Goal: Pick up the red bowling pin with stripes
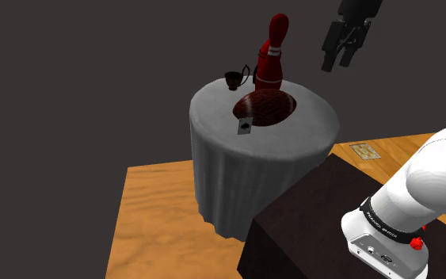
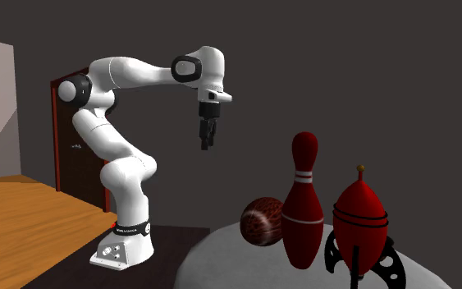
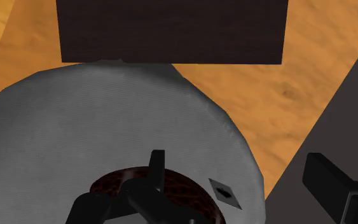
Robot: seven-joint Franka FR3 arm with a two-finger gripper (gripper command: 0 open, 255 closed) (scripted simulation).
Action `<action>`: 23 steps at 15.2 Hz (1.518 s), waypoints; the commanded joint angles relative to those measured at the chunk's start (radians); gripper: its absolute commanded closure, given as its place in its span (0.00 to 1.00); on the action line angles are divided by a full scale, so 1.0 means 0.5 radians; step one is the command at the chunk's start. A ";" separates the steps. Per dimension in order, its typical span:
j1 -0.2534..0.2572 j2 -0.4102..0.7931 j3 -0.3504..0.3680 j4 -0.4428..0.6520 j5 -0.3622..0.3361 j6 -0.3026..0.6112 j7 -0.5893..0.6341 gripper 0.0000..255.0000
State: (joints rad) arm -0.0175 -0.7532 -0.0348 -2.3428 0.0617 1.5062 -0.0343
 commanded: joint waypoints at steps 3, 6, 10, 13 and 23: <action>-0.021 0.119 -0.011 0.070 0.006 0.099 0.031 0.00; -0.049 0.295 -0.029 0.189 0.017 0.232 0.076 0.00; -0.084 0.527 -0.059 0.371 0.033 0.382 0.134 0.00; -0.109 0.697 -0.085 0.524 0.049 0.474 0.174 0.00; -0.189 1.258 -0.192 1.143 0.135 0.660 0.294 0.00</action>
State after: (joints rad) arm -0.1062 -0.1509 -0.1229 -1.8067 0.1236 1.8324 0.1096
